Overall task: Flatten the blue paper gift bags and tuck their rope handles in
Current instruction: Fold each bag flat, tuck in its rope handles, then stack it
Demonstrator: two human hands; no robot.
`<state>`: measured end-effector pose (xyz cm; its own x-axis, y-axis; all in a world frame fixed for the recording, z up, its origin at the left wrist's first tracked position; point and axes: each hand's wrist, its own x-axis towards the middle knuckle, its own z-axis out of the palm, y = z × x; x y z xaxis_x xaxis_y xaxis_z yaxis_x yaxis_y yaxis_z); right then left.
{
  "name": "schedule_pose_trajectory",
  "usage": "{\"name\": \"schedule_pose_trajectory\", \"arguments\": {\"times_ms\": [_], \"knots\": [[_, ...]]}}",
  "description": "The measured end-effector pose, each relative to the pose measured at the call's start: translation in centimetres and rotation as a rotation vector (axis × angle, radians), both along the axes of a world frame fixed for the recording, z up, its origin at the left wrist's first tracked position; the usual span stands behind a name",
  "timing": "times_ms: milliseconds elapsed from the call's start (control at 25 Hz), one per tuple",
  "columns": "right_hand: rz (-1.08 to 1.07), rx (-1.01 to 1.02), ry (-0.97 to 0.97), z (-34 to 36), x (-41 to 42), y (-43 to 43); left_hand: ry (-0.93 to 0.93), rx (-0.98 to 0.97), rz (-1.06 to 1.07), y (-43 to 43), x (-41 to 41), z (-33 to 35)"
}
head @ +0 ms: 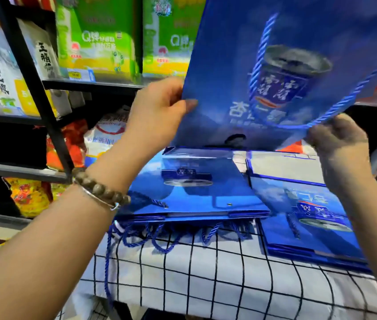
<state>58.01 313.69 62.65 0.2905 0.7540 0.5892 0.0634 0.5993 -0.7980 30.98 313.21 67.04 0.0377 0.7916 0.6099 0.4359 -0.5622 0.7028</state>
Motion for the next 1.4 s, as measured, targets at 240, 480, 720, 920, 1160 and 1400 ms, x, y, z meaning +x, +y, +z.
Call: {"name": "schedule_pose_trajectory", "arguments": {"times_ms": [240,480,720,920,1160,1400], "knots": [[-0.291,-0.118,-0.054,4.0,7.3,-1.6,-0.044,0.122,0.038,0.8,9.1,4.1],[-0.404,-0.697,-0.293,-3.1,13.4,-2.0,0.717,-0.347,-0.08,3.8,15.6,-3.9],[-0.521,-0.932,-0.647,-6.8,13.4,1.4,1.138,-0.52,-0.128,5.2,16.4,-7.2],[-0.659,-0.961,-0.826,-6.9,12.7,1.4,1.467,-0.034,0.036,1.1,17.7,-5.1],[-0.363,-0.77,-1.198,-6.8,9.9,2.8,1.246,-0.247,-0.272,-6.6,21.1,-9.7],[-0.154,-1.018,-1.415,-10.0,9.3,3.7,1.106,-0.411,-0.331,-5.2,20.8,-13.0]]}}
